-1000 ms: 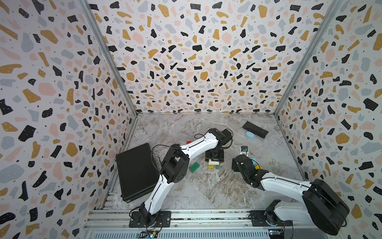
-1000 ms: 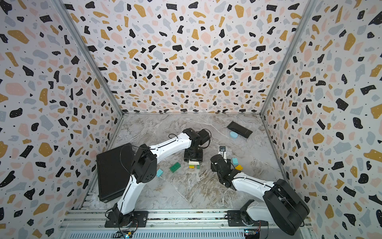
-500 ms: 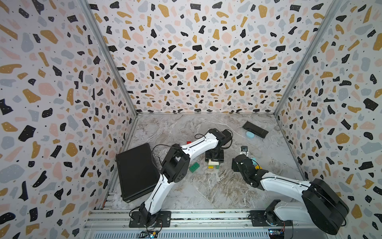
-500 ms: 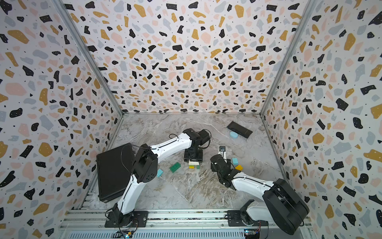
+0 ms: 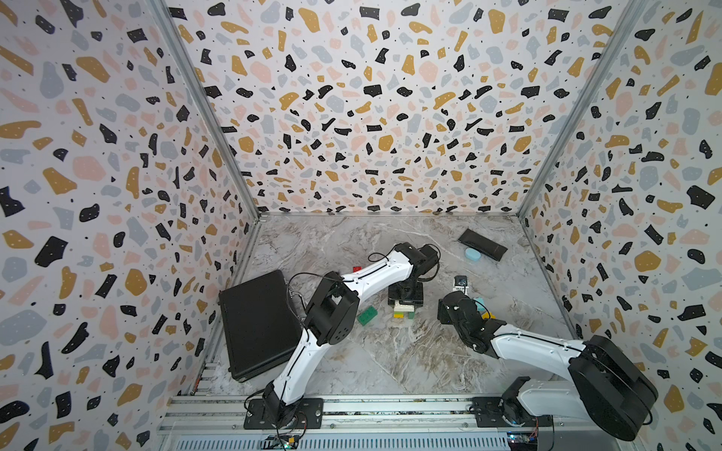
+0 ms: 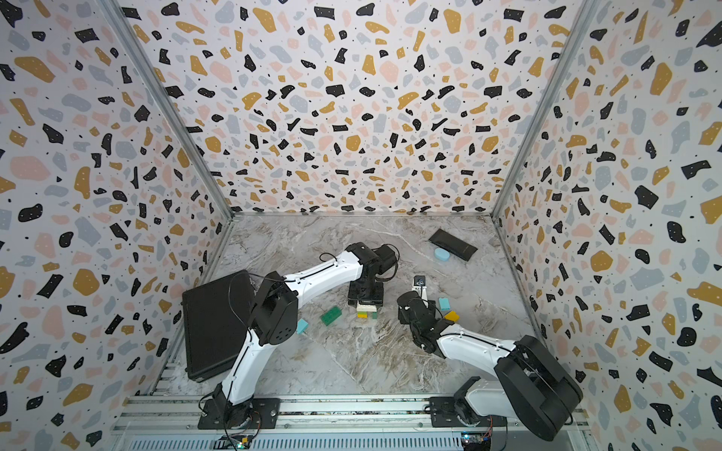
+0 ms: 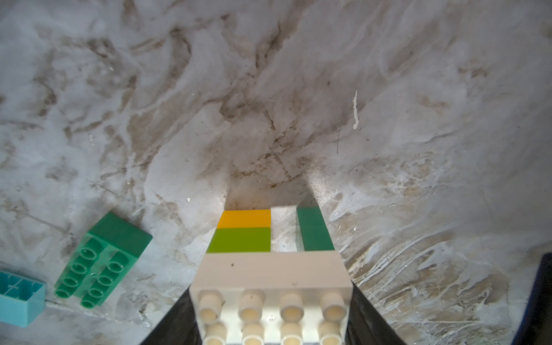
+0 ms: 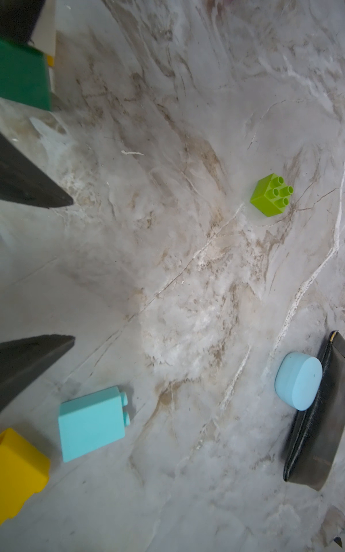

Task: Assemble the letter h with lego
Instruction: Assemble the lego brick with the lego brick.

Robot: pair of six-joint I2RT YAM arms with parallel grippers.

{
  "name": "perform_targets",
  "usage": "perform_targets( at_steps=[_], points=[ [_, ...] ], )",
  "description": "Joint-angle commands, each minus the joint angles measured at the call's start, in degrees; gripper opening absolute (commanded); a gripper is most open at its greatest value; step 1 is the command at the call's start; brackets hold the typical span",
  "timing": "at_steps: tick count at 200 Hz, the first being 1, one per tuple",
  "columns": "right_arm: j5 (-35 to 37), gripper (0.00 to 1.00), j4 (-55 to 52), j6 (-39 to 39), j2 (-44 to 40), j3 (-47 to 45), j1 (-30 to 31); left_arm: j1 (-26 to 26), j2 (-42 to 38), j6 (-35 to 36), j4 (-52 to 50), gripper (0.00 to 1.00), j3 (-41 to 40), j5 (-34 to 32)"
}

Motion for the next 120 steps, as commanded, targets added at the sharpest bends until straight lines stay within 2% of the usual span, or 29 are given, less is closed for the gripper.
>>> perform_targets(
  at_steps=[1,120],
  points=[
    [0.00,0.68,-0.99,-0.08,-0.09,2.23,-0.26,-0.43,-2.05,-0.48,-0.17,0.00,0.14,-0.30],
    [-0.67,0.68,-1.34,-0.36,0.66,2.79,-0.26,-1.92,-3.40,1.13,-0.45,0.00,-1.01,-3.65]
  ],
)
